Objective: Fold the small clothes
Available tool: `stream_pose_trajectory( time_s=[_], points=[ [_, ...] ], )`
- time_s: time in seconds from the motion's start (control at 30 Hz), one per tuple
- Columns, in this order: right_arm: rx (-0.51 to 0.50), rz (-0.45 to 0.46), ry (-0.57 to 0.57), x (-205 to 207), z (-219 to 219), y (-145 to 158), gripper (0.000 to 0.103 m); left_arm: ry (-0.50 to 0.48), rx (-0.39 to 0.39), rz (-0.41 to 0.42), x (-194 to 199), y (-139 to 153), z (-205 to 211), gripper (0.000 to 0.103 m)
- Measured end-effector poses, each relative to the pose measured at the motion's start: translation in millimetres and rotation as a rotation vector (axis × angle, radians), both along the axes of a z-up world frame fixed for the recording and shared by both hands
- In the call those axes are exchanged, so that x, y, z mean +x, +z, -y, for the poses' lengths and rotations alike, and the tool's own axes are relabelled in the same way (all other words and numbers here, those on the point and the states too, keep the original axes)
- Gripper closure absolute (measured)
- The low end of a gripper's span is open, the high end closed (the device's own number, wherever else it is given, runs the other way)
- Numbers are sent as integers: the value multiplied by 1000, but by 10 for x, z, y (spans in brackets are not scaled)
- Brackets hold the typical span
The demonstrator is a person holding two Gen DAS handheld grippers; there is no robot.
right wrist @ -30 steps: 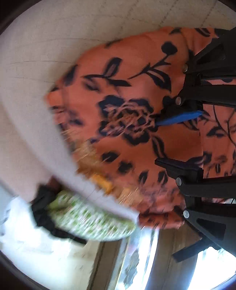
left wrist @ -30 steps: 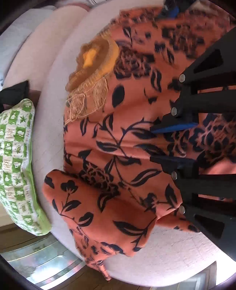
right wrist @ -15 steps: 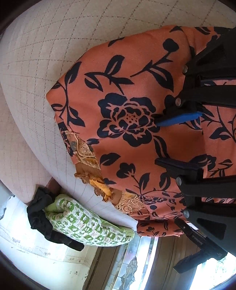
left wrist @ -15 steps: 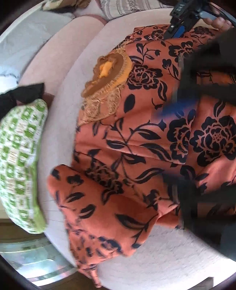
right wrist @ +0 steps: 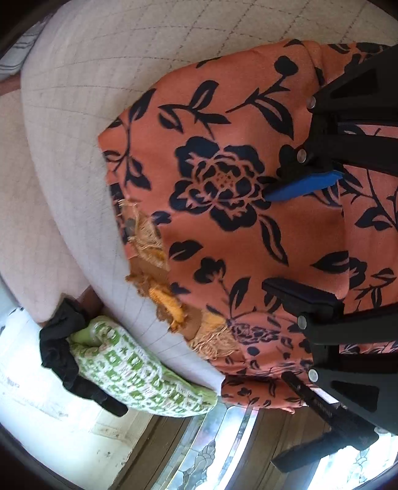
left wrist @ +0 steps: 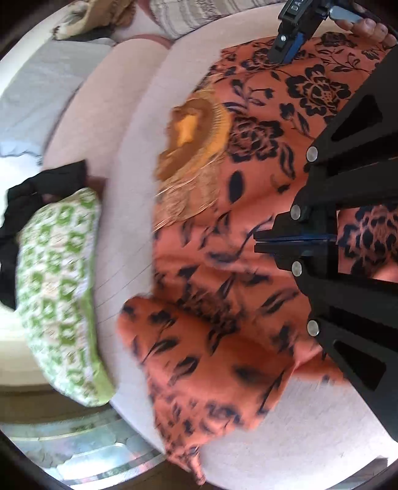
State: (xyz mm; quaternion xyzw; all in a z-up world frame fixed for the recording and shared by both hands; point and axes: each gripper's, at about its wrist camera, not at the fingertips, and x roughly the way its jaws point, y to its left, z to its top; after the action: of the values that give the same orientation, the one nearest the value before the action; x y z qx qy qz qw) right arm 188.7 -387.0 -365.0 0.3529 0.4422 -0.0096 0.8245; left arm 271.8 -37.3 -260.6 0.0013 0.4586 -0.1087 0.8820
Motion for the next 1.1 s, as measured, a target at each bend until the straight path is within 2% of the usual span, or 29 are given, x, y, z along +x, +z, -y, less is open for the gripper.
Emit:
stream_pose_trajectory(
  time_s=[0.13, 0.2, 0.23, 0.27, 0.3, 0.33, 0.37, 0.4, 0.47, 0.67, 0.77, 0.87, 0.93, 0.97, 1.0, 1.03, 1.07, 1.1],
  points=[
    [-47, 161, 61, -30, -174, 250, 47, 21, -15, -23, 78, 6, -247, 103],
    [-32, 175, 125, 10, -285, 231, 47, 61, -101, -24, 86, 68, -495, 101],
    [-30, 144, 161, 55, -348, 166, 47, 91, -144, -28, 112, -8, -652, 90],
    [-35, 83, 198, 118, -405, 66, 45, 129, -180, -32, 119, 22, -834, 63],
    [-36, -11, 232, 186, -463, -93, 44, 173, -197, -30, 121, 41, -997, 45],
    [-28, -1, 216, 177, -456, -145, 43, 242, -198, -18, 115, 79, -1206, 21],
    [-25, 29, 189, 152, -438, -114, 44, 317, -202, 13, 107, 129, -1437, 19],
    [-22, 26, 188, 160, -436, -76, 44, 378, -211, 29, 124, 166, -1667, 19],
    [4, 46, 205, 167, -438, -15, 42, 462, -247, 8, 262, 135, -2036, 19],
    [30, 65, 195, 151, -472, 4, 38, 705, -491, -146, 789, -195, -2958, 19],
    [11, 61, 202, 176, -509, -7, 37, 791, -601, -170, 951, -419, -3154, 19],
    [13, 66, 207, 212, -515, -43, 36, 824, -674, -190, 1113, -625, -3209, 20],
    [8, 70, 213, 230, -514, -54, 36, 849, -688, -137, 1184, -642, -3207, 22],
    [2, 73, 216, 238, -519, -58, 36, 840, -697, -105, 1234, -631, -3192, 38],
    [-2, 76, 217, 239, -519, -61, 36, 815, -708, -115, 1320, -662, -3169, 52],
    [-7, 82, 219, 241, -527, -60, 36, 795, -707, -150, 1418, -711, -3156, 77],
    [-17, 87, 223, 245, -541, -61, 36, 790, -687, -180, 1490, -767, -3122, 91],
    [-28, 91, 227, 239, -553, -59, 36, 796, -647, -182, 1529, -802, -3083, 93]
  ],
)
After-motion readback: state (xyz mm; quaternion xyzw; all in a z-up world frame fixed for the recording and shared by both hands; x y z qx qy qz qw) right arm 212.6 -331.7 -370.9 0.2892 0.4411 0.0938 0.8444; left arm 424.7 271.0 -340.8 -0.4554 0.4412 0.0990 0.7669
